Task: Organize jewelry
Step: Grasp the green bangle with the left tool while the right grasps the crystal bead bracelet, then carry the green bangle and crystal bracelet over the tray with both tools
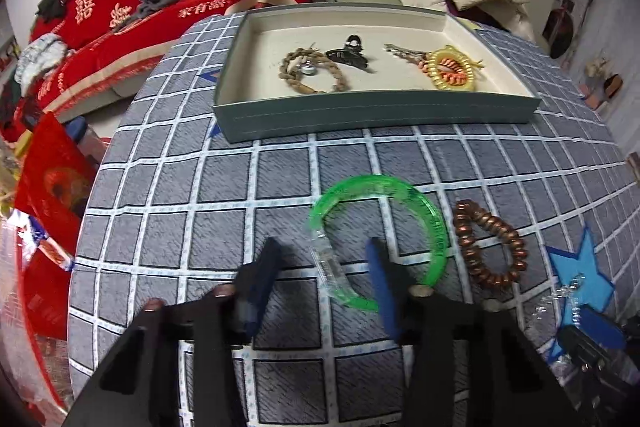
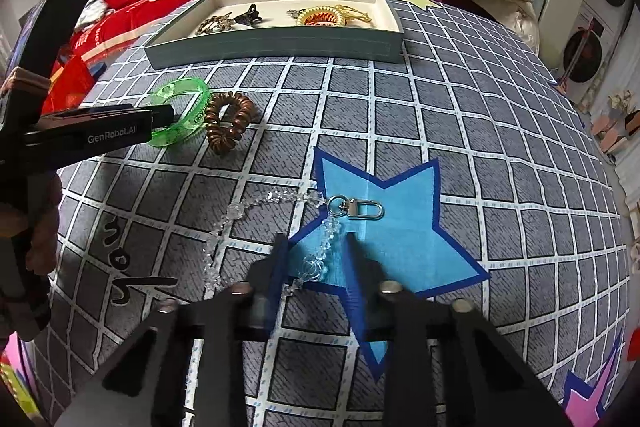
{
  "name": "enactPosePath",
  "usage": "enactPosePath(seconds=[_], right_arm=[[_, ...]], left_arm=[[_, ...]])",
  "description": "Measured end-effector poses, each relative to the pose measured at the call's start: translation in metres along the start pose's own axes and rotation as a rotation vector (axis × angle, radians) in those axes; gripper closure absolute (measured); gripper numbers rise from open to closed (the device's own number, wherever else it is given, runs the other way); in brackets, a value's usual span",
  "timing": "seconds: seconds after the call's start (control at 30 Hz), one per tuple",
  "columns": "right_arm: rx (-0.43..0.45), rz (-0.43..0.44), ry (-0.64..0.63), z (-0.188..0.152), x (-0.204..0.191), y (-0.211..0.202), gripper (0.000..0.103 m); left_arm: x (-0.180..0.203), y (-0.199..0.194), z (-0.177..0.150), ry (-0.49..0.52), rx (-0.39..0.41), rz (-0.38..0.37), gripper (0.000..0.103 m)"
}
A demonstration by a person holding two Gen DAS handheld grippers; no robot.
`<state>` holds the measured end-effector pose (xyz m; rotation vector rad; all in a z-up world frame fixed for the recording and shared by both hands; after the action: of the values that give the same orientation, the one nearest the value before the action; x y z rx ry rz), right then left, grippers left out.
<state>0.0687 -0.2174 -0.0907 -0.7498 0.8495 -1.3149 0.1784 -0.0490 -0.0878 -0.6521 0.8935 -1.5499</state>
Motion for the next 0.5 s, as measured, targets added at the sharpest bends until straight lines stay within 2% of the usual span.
enactPosePath(seconds=[0.03,0.07,0.1,0.13,0.27,0.5], right_arm=[[0.0,0.003,0.003,0.0,0.0,0.0,0.092],[-0.001,0.009,0.007,0.0,0.001,0.0,0.096],[-0.001,0.015,0.012,0.0,0.002,0.0,0.097],[0.0,0.024,0.019,0.0,0.003,-0.001,0.097],[0.012,0.07,0.06,-0.001,0.011,-0.005,0.097],[0.06,0.071,0.073,0.008,0.019,-0.021,0.097]], left_arm=[[0.001,0.0,0.0,0.01,0.001,0.001,0.058],[0.003,-0.001,0.0,0.02,0.002,-0.002,0.061],[0.004,-0.002,-0.001,0.028,0.005,0.0,0.069],[0.005,-0.002,-0.001,0.034,0.007,-0.002,0.071],[0.002,-0.006,-0.007,0.023,0.014,-0.014,0.071],[-0.006,-0.017,-0.013,0.011,0.033,-0.027,0.071]])
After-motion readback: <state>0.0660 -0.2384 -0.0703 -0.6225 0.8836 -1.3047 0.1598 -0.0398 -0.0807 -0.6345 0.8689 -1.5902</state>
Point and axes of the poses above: each gripper's, at about its wrist camera, not at the fingertips, and y roughly the way its jaws point, x to its right, z to its top, the point moved 2 cm from there along y, roughly the way its jaws point, and after that the axes turned 6 degrees about z, right-handed, at the moved point
